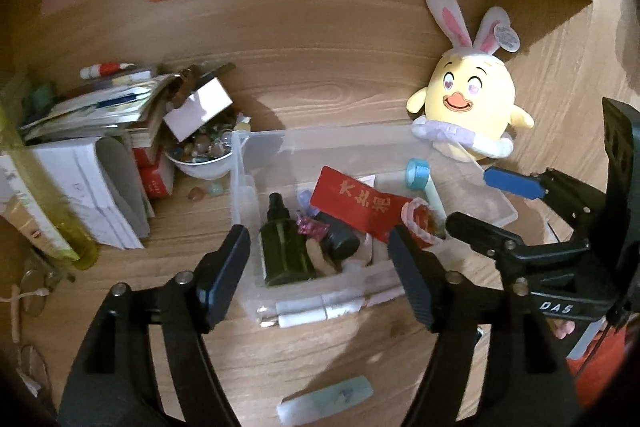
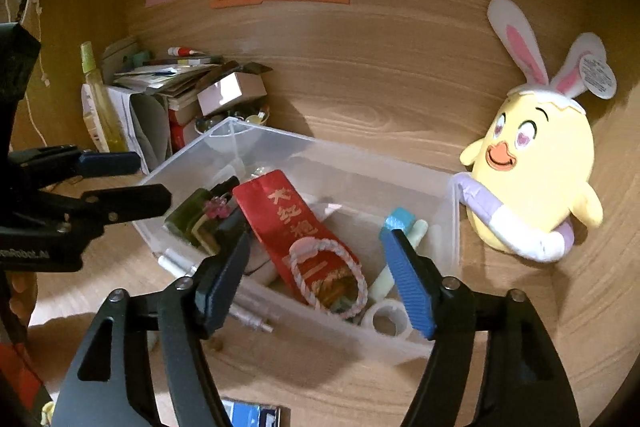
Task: Organize objects
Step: 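Open both grippers to drop charm and bracelet into the clear box, then grasp mint-green bottle with left gripper while right gripper grasps blue barcode card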
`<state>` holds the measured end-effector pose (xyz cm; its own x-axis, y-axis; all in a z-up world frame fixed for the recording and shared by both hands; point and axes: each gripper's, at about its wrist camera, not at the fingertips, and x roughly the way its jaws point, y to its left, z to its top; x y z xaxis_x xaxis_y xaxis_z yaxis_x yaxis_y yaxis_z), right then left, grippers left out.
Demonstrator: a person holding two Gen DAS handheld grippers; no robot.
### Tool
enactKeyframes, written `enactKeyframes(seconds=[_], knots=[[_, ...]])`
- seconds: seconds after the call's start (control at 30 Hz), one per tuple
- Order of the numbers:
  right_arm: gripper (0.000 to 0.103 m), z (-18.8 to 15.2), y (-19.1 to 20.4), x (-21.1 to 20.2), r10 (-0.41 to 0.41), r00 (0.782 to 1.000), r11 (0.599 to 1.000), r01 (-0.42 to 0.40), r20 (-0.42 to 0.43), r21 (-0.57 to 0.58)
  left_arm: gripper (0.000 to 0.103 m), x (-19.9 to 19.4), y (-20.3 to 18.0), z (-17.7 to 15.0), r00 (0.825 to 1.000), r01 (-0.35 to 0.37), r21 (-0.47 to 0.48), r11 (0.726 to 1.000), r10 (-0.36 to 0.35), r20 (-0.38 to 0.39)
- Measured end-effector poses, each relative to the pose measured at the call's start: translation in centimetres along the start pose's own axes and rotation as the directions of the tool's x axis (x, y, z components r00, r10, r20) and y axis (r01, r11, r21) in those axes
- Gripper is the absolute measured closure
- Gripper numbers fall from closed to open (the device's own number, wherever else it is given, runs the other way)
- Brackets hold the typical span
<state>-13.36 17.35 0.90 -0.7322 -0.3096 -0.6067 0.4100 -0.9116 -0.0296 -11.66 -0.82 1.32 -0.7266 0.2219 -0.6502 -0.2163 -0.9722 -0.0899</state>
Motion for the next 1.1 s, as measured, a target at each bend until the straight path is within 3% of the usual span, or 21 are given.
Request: enactKeyframes(seconds=[0.43,0.7,0.87,1.03,1.1], knots=[[0.025,-2.7,0.2,-2.5,-0.008,1.0,0.998,0.009,-0.007,0.055,0.023,-1.5,1.0,-4.1,0.999,0.005,-0.025,1.0,-0.006,-0.044],[0.025,-5.4,-0.3,-2.4,-0.046,0.996,0.996,0.051,-0.076,0.074,0.023,0.4,2.7,-7.2,0.99,0.0,-0.037,0.999,-0.005,-0.143],[0.025,-7.8,-0.9,-1.6,0.013,0.985,0.992,0.009,-0.17,0.129,0.023,1.3,2.7,-8.6,0.976,0.045,-0.052,0.998,-0.055,-0.21],[0.025,-9.2,0.2,-1.6,0.058,0.977,0.992,-0.033,-0.205,0.123,0.023,1.1,1.3,-9.7,0.967,0.053,-0.024,0.998,-0.058,-0.249],[0.025,-9.3,0.8,-1.4,0.072,0.974,0.993,-0.048,-0.216,0.112,0.019,0.8,0.9,-10.0,0.966,0.056,-0.011,0.998,-0.057,-0.251]])
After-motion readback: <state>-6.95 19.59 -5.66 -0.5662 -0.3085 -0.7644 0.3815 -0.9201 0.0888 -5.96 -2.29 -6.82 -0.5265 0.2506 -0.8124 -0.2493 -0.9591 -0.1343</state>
